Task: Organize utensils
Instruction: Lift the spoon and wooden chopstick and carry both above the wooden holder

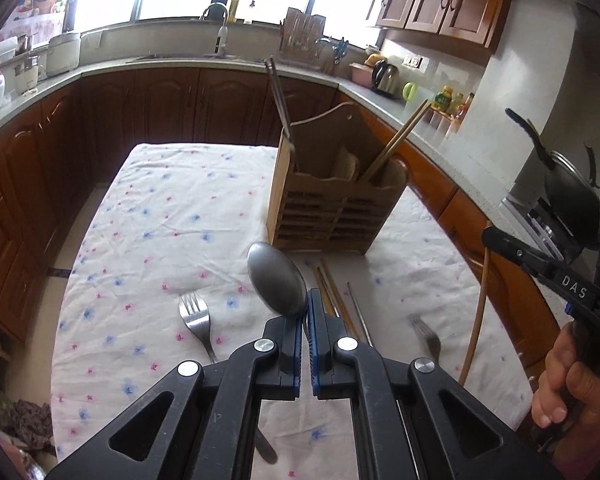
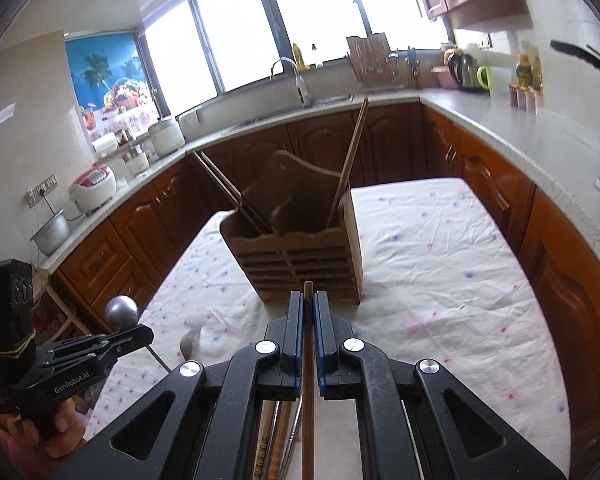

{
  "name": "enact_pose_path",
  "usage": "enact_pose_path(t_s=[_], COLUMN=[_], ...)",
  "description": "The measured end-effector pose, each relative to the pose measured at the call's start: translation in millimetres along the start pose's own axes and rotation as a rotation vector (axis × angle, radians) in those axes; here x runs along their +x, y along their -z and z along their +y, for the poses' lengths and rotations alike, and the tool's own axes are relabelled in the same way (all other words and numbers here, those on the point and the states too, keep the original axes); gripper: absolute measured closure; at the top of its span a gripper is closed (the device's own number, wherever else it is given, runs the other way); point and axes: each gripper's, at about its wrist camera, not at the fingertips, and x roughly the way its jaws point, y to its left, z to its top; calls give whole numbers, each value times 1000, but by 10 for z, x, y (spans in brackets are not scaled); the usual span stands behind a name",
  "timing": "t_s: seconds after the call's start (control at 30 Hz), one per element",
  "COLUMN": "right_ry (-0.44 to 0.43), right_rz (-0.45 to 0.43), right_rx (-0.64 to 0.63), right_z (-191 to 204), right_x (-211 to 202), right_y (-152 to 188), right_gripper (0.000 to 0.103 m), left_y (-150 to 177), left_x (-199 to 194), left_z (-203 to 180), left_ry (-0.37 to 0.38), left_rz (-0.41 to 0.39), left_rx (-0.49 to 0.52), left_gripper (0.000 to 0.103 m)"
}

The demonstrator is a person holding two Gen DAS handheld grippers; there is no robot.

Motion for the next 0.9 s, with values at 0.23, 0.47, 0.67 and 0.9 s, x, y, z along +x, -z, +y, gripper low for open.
enact_pose_path(t_s=[0.23, 0.47, 0.67, 0.9], right_ry=[2, 11, 3, 0], right_rz=[-82, -174, -222, -304], right_rx=[1, 16, 24, 32], right_z=[-22, -32, -58, -27], right_x=[-247, -405, -420, -468], right_y=[-177, -390, -606, -955], right_gripper=[98, 98, 98, 98], left_y=[-41, -191, -384, -691], left_x=[-154, -237, -299, -335], left_z=[-16, -32, -55, -77], left_ry=[12, 21, 14, 2], left_rz=[-32, -69, -119, -199], left_rx=[5, 16, 32, 38], left_gripper=[102, 102, 102, 102])
